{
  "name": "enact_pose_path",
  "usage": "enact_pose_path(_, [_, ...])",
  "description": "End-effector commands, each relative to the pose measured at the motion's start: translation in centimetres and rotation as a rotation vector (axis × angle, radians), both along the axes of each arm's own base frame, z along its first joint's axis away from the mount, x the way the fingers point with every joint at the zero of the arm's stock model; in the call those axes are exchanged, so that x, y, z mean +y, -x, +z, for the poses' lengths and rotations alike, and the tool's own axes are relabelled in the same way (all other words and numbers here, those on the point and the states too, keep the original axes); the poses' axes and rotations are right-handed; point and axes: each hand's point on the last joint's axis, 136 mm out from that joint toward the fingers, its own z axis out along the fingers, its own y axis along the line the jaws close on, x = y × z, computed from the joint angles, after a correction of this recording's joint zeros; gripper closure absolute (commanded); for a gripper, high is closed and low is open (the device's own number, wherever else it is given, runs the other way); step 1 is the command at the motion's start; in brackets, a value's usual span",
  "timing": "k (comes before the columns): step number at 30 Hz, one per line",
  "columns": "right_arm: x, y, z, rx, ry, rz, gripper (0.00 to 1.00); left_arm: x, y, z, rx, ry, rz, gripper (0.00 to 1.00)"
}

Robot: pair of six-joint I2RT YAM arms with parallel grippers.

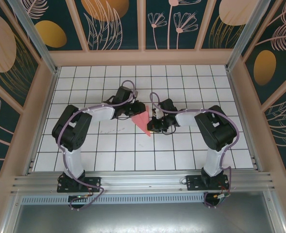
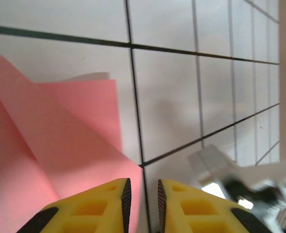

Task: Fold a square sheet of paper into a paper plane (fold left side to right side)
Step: Fourth fold the wing at the center of the table.

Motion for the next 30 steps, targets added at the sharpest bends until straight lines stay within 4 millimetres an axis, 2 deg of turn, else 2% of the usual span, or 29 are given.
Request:
enact_pose_path(1, [-3.4, 2.4, -4.6, 0.114, 0.198, -0.019, 1.00, 0.0, 1.4, 0.5, -0.002, 0.053, -0.025, 0.80])
enact_pose_path(6, [-3.4, 2.3, -4.6, 0.114, 0.198, -0.021, 1.00, -1.2, 3.8, -0.8, 0.046, 0.107, -0.090, 0.83])
enact_pose_path(12, [-3.4, 2.4, -4.7, 0.119, 0.202, -0.018, 1.00, -2.7, 4.9, -1.3, 0.067, 0.140, -0.139, 0.84])
enact_pose_path(13, [-3.4, 2.4, -4.7, 0.120, 0.201, -0.018, 1.00, -2.4, 5.7, -2.4, 0.094, 0.125, -0.134, 0.84])
enact_pose_path(19, [-3.7, 2.6, -4.9, 0.125, 0.219, -0.013, 1.00, -1.7, 5.7, -4.6, 0.133, 0.082, -0.099, 0.86])
enact_pose_path(30, [-4.2, 2.9, -5.2, 0.130, 0.260, 0.001, 1.00, -0.6, 5.2, -7.1, 0.151, -0.014, -0.054, 0.89])
